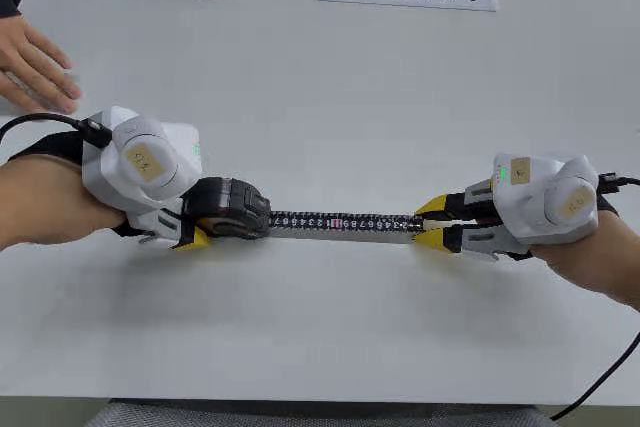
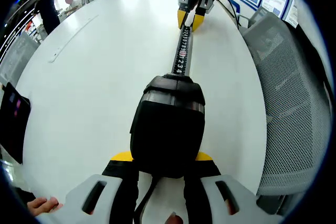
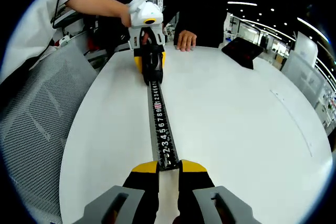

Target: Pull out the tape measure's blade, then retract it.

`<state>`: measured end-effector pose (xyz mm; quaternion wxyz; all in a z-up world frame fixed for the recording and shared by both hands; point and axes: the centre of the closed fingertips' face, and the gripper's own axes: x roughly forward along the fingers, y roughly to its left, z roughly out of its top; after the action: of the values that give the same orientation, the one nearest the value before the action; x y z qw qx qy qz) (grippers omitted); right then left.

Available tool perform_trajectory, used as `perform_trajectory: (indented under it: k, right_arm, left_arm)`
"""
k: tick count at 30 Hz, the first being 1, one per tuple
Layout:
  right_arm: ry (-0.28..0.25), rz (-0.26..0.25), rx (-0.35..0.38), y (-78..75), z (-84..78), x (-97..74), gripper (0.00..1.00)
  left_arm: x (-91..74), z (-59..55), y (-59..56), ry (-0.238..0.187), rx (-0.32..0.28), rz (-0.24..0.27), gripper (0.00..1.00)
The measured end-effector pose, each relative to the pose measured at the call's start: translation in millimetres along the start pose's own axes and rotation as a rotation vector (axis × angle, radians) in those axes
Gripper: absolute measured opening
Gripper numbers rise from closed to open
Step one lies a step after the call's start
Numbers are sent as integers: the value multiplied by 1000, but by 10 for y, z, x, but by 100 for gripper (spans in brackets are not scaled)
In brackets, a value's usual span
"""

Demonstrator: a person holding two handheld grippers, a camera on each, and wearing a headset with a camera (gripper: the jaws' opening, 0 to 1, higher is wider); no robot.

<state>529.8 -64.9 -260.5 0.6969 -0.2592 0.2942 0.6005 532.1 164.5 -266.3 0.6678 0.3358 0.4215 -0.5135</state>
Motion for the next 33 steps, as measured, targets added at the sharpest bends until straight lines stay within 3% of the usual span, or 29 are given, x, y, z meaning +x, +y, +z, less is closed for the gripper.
perform_trajectory:
  k: [33]
  right_arm:
    - [60,-33,8,-28,-285,-251,9]
  left_arm:
    - [16,6,-18,3,1,5,28]
